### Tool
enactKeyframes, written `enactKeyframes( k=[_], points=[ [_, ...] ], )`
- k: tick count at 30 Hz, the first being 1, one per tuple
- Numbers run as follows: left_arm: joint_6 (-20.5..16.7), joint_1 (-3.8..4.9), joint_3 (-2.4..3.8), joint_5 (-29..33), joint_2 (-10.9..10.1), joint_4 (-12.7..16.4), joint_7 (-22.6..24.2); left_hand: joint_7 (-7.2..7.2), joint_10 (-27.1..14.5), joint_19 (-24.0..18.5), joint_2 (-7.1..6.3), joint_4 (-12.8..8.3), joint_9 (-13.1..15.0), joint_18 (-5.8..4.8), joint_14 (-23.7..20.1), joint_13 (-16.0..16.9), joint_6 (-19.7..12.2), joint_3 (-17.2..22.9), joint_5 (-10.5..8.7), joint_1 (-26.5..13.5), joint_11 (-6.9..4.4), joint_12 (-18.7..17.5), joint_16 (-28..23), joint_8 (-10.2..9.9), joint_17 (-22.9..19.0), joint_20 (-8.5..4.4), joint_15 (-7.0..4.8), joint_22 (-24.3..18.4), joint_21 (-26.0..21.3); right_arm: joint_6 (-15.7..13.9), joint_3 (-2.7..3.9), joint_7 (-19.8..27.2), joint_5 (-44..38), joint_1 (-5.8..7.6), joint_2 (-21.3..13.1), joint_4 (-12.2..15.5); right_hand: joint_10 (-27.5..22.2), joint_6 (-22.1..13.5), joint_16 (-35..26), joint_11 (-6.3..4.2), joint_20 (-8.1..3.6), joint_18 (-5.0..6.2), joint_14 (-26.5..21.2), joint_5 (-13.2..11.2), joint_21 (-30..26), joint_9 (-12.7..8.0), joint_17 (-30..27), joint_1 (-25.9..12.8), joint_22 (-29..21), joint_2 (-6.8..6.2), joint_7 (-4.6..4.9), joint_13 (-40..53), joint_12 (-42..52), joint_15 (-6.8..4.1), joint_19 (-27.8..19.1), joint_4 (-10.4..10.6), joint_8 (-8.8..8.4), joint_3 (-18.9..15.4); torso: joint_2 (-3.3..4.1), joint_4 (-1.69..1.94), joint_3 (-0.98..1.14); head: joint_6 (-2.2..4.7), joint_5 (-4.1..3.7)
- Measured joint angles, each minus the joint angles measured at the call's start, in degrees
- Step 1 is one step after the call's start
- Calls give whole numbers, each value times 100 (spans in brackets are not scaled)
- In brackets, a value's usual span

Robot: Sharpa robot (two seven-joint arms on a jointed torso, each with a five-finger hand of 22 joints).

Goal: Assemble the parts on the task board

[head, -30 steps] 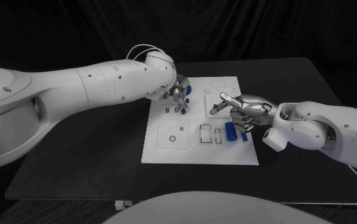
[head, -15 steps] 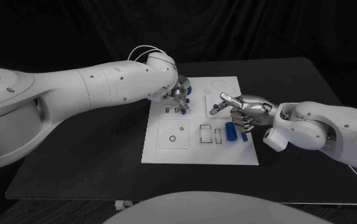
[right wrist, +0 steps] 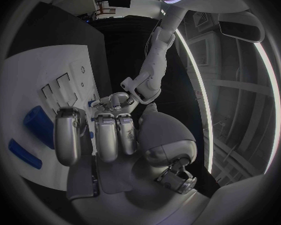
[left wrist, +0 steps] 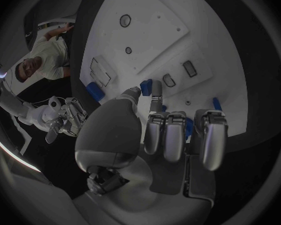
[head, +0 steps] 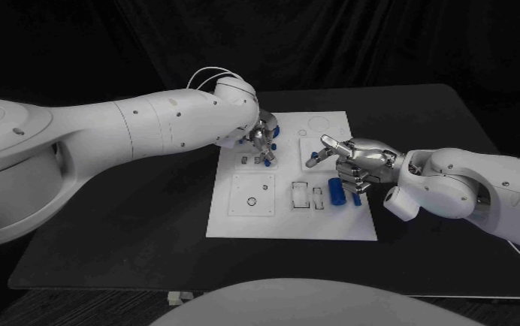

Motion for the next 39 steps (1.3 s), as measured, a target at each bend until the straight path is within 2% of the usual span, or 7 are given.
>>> enactKeyframes(
  k=[2,5,9,22,28,36,39],
  points=[
    [0,-5,-1,0,4,-2,0,-42,12,18,0,-13,465,0,-9,0,-131,-13,0,0,-12,0,0,171,0,-18,-30,0,0,3,0,0,0,0,0,0,0,0,0,0,0,0,0,0,0,0,0,0,0,0,0,0,0,0,0,0,0,0,0,0,0,0,1],
    [0,-13,-1,0,7,-6,0,-56,1,18,19,-29,910,0,0,0,-243,2,0,19,-41,0,0,334,0,-18,-41,0,0,7,0,0,0,0,0,0,0,0,0,0,0,0,0,0,0,0,0,-8,0,7,0,0,0,0,0,0,0,0,0,0,-1,0,2],
    [2,-20,-1,-1,10,-8,0,-73,0,18,19,-29,1203,0,0,0,-308,2,0,19,-42,0,0,417,0,-18,-41,0,0,12,0,0,0,0,0,1,0,0,0,0,0,0,0,0,0,0,0,-7,0,7,0,0,0,0,0,0,0,0,0,0,-1,0,8],
    [2,-35,-1,-2,20,-12,9,-103,20,8,62,-78,1718,0,-20,0,-413,52,48,62,-61,0,0,536,0,-49,-61,0,-23,27,0,-2,0,0,1,3,0,0,0,0,0,0,0,0,0,1,0,-7,-1,7,0,-1,0,0,0,16,0,16,1,0,-1,0,16],
    [6,-39,-1,-2,21,-18,9,-131,0,18,51,-235,1988,-1,0,0,-487,290,228,297,-85,0,0,570,0,-59,-82,0,-23,32,0,-2,0,0,-1,5,0,0,0,0,0,0,0,0,0,-4,0,-7,-1,7,0,-1,0,0,0,16,0,16,0,0,-1,0,13],
    [9,-43,2,-2,19,-10,5,-104,-1,19,-49,-423,2242,-1,0,0,-534,717,590,442,-124,0,0,547,0,-100,-123,0,-23,39,0,-2,0,0,4,2,0,0,0,0,0,0,0,0,-22,-5,0,-8,-1,8,0,-1,0,0,0,16,0,16,-1,0,-1,0,31],
    [8,-47,2,-2,13,5,0,-104,0,18,-91,-465,2320,-1,0,0,-532,867,654,484,-125,0,0,546,0,-100,-123,0,-23,44,0,-2,0,0,9,-3,0,0,0,0,0,0,0,0,-22,-10,0,-31,-1,30,0,-1,0,0,0,16,0,16,-1,0,-1,-1,43]
  ],
)
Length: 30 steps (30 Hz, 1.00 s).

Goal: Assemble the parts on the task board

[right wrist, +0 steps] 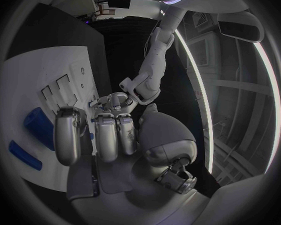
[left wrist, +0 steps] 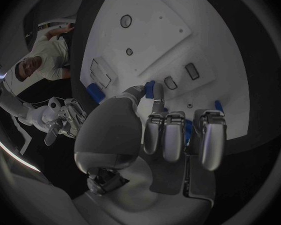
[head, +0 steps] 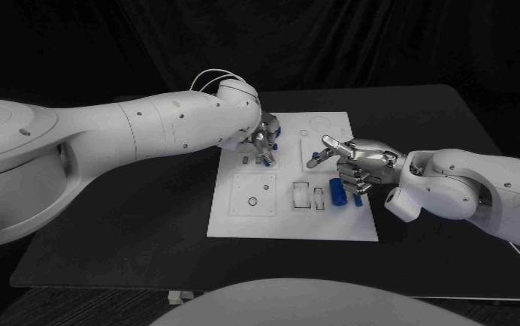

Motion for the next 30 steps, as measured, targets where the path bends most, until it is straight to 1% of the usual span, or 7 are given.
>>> enactKeyframes(
  k=[7,10,14,16,20,22,30],
  points=[
    [-44,-3,0,0,-71,78,-49,4,19,-21,-9,31,77,0,0,0,4,63,0,9,-19,0,0,-21,0,-21,0,0,-37,10,0,-1,0,0,4,-11,0,0,0,0,0,0,0,0,-29,0,0,-5,5,5,0,0,0,0,0,16,0,16,-1,0,0,0,19],
    [-103,-4,0,0,-150,140,-110,11,19,-21,-10,27,95,0,0,0,11,118,0,9,-19,0,0,-21,0,-21,0,0,-67,15,0,-3,0,0,-2,-11,0,0,0,0,0,0,0,0,-29,-5,0,-5,4,5,0,0,0,0,0,16,0,16,-1,0,-1,0,30],
    [-215,-7,-2,0,-291,257,-223,11,19,-21,-74,64,128,0,-20,0,11,157,-52,-50,-19,0,0,-22,0,-21,-20,0,-91,18,0,-6,0,0,-16,-11,0,0,0,0,0,0,0,0,-29,-5,0,-5,4,5,0,0,0,0,0,16,0,16,-3,1,0,0,40],
    [-296,-7,-4,11,-368,325,-297,11,19,-21,-89,-31,153,0,-20,0,11,285,-73,-65,-19,0,0,-44,0,-20,-20,0,-127,19,0,-9,0,0,-21,-12,0,0,0,0,0,0,0,0,-29,-5,0,-5,4,5,0,0,0,0,0,16,0,16,-3,2,-1,0,47],
    [-471,-7,-3,112,-495,438,-457,13,19,-21,-89,-30,153,0,-21,0,13,315,-79,-65,-19,0,0,-57,0,-20,-19,0,-156,22,0,-16,0,0,-21,-20,0,0,0,0,0,0,0,0,-29,-5,0,-5,4,5,0,0,0,0,0,16,0,16,-9,4,0,0,69],
    [-566,-7,-3,190,-553,490,-540,20,19,-21,-123,-15,154,0,-21,0,20,331,-79,-106,-19,0,0,-66,0,-20,-19,0,-199,25,0,-21,0,0,-16,-28,0,0,0,0,0,0,0,0,-29,-5,0,-5,4,5,0,0,0,0,0,16,0,16,-13,6,1,0,78],
    [-923,-7,-3,427,-699,632,-903,21,19,-21,-95,-38,200,0,-21,0,21,401,-128,-165,-18,0,0,-88,0,-20,-19,0,-271,35,0,-40,0,0,-11,-41,0,0,0,0,0,0,0,0,-53,-4,0,-5,3,5,0,0,0,0,0,16,0,16,-24,8,9,0,97]
  ],
)
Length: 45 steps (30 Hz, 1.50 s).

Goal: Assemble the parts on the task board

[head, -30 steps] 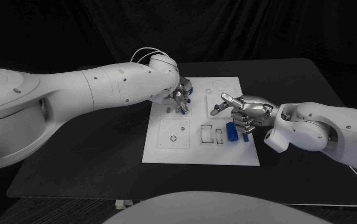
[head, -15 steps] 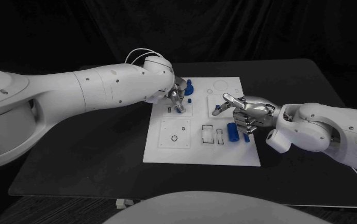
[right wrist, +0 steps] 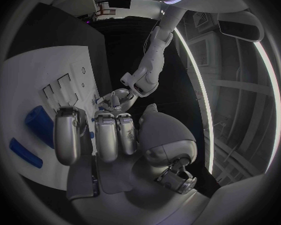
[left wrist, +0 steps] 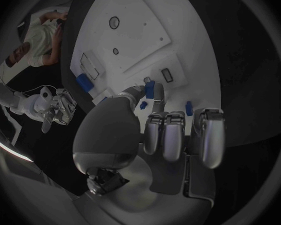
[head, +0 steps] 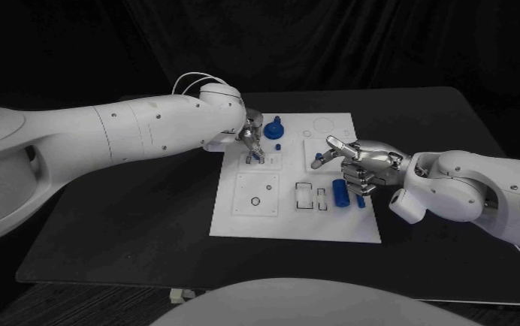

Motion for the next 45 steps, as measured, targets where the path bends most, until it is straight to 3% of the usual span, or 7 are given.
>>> enactKeyframes(
  k=[11,31,45],
  points=[
    [-335,0,-2,245,-79,139,-397,9,0,0,7,15,2,0,0,0,10,16,0,-52,0,0,0,0,0,0,0,0,-10,13,0,-29,0,0,41,-35,0,0,0,0,0,0,16,25,0,-13,0,0,-1,0,0,0,0,16,0,16,0,16,-31,-10,18,0,55],
    [-492,-1,-5,566,-30,217,-863,-20,0,0,-1,48,28,0,0,0,46,46,-1,-150,0,0,0,-36,0,1,1,0,-64,20,0,-55,0,0,60,-52,0,0,0,0,0,0,16,24,-25,-18,0,0,-2,0,0,0,0,16,0,0,24,32,-27,-10,18,0,94],
    [-552,-56,-6,602,46,157,-916,-34,0,0,-1,64,18,0,0,0,75,62,-11,-150,1,0,0,-61,0,1,1,0,-94,22,-1,-57,0,0,55,-45,0,0,0,0,0,0,16,46,-24,-17,0,0,-3,0,0,0,0,16,0,0,24,32,-18,-11,14,1,83]
  ],
)
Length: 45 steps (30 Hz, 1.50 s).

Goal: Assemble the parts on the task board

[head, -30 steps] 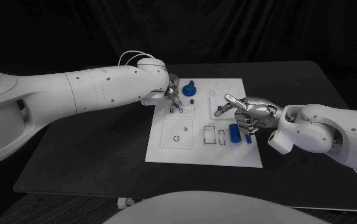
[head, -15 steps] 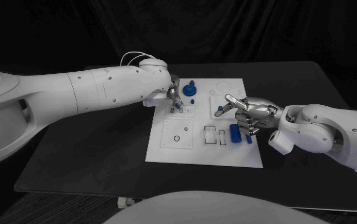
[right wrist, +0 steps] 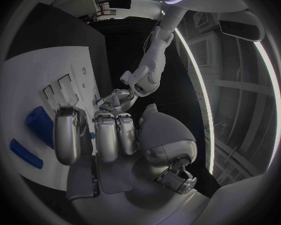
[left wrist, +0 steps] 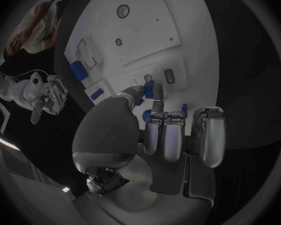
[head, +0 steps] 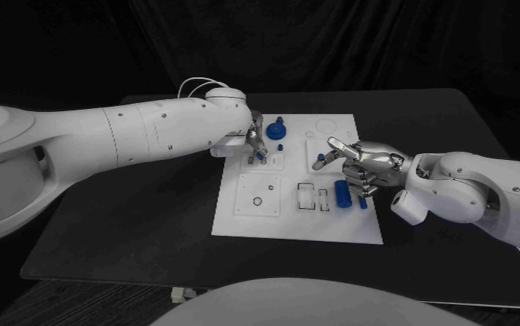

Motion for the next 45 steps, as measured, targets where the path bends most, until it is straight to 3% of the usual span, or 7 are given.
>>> enactKeyframes(
  k=[14,45],
  points=[
    [-59,-90,10,7,46,-23,4,-10,0,0,8,16,5,0,0,0,46,15,-1,-38,0,0,0,-27,0,0,0,0,-35,-1,2,0,0,0,-16,11,0,0,0,0,0,0,0,0,0,-6,0,0,0,0,0,4,0,0,0,-16,0,16,4,0,-7,0,-6],
    [-94,-121,24,8,41,-22,-4,-40,0,0,-8,33,2,0,0,0,56,30,-6,-143,0,0,0,-39,0,0,0,0,-149,1,1,-11,0,0,-24,12,-21,0,0,21,0,0,0,22,1,-10,0,0,2,0,0,2,0,0,0,0,0,32,4,1,-8,0,3]
  ],
)
